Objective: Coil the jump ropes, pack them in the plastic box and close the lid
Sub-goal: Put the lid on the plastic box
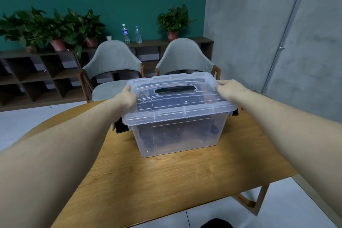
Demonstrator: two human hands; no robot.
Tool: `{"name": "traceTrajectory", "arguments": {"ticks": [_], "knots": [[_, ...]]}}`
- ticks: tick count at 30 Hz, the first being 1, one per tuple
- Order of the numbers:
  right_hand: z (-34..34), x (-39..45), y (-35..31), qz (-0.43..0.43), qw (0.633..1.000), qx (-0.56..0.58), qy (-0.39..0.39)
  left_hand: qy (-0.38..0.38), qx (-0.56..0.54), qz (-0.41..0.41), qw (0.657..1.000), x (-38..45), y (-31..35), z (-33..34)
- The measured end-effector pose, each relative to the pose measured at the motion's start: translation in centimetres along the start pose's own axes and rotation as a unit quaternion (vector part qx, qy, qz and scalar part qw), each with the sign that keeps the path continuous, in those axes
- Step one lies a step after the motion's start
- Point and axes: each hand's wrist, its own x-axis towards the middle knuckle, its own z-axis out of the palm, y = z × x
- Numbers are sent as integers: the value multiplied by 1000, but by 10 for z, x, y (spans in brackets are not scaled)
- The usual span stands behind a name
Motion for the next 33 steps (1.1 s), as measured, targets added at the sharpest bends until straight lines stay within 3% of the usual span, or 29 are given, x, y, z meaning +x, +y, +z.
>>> {"name": "traceTrajectory", "arguments": {"ticks": [7,10,14,17,23,27,33], "knots": [[-2,0,7,47,993,88,-68,6,99,1,995,4,-6,-4],[-2,5,5,21,998,37,-49,32,155,-32,987,6,0,-7],[-3,5,0,5,996,-87,-2,29,331,9,943,-2,14,-10],[1,7,-1,12,994,-104,11,22,401,2,916,-2,17,-10],[4,5,-3,81,992,-43,89,60,344,-83,933,3,20,-4],[6,6,-4,68,989,-93,93,40,402,-45,914,1,23,-7],[7,3,-8,45,985,-123,114,61,365,-14,929,-10,25,-6]]}}
